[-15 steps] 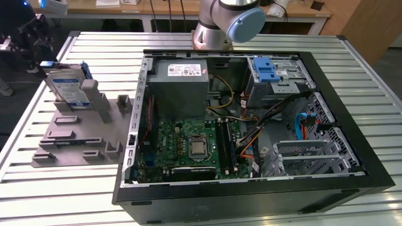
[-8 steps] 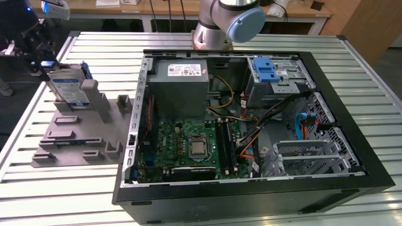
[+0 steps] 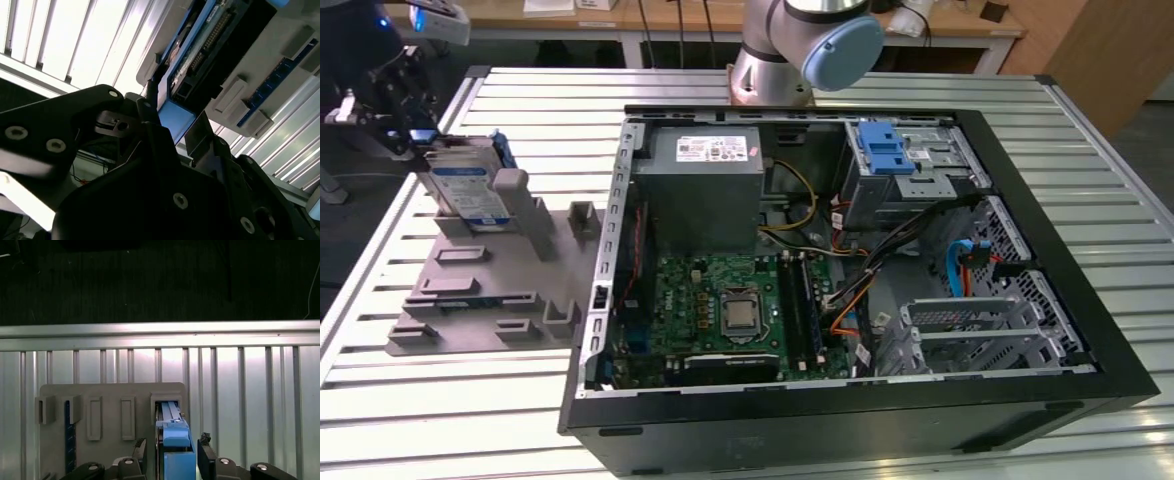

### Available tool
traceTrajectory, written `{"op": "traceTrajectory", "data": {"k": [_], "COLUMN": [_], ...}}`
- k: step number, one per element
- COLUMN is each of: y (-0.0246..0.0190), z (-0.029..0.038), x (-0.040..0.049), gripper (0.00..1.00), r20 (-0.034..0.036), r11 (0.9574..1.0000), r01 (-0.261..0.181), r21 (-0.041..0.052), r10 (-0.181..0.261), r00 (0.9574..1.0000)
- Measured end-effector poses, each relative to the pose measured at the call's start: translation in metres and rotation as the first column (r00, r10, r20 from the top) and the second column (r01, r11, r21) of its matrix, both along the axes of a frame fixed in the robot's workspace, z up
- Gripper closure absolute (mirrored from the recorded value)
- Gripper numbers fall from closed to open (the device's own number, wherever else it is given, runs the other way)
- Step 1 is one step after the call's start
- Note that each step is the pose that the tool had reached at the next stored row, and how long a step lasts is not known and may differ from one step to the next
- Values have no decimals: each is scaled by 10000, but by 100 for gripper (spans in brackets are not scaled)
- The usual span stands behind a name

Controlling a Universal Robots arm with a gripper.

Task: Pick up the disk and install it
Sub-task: 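Pick up the disk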

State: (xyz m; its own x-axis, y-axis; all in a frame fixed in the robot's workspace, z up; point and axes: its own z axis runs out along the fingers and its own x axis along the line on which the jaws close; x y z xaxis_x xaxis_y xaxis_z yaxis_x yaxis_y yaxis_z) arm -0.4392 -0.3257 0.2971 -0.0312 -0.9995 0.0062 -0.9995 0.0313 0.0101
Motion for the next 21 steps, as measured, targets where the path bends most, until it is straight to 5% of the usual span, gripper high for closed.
{"op": "traceTrajectory", "data": {"k": [2,14,21], "y": [0,0,0], "z": [-10,-56,-61], "x": [0,-1,-1], "gripper": [52,45,46], "r20": [-1,128,135], "r11": [10000,10000,10000], "r01": [0,0,0], "r21": [0,-5,-5], "r10": [0,0,0], "r00": [10000,9999,9999]}}
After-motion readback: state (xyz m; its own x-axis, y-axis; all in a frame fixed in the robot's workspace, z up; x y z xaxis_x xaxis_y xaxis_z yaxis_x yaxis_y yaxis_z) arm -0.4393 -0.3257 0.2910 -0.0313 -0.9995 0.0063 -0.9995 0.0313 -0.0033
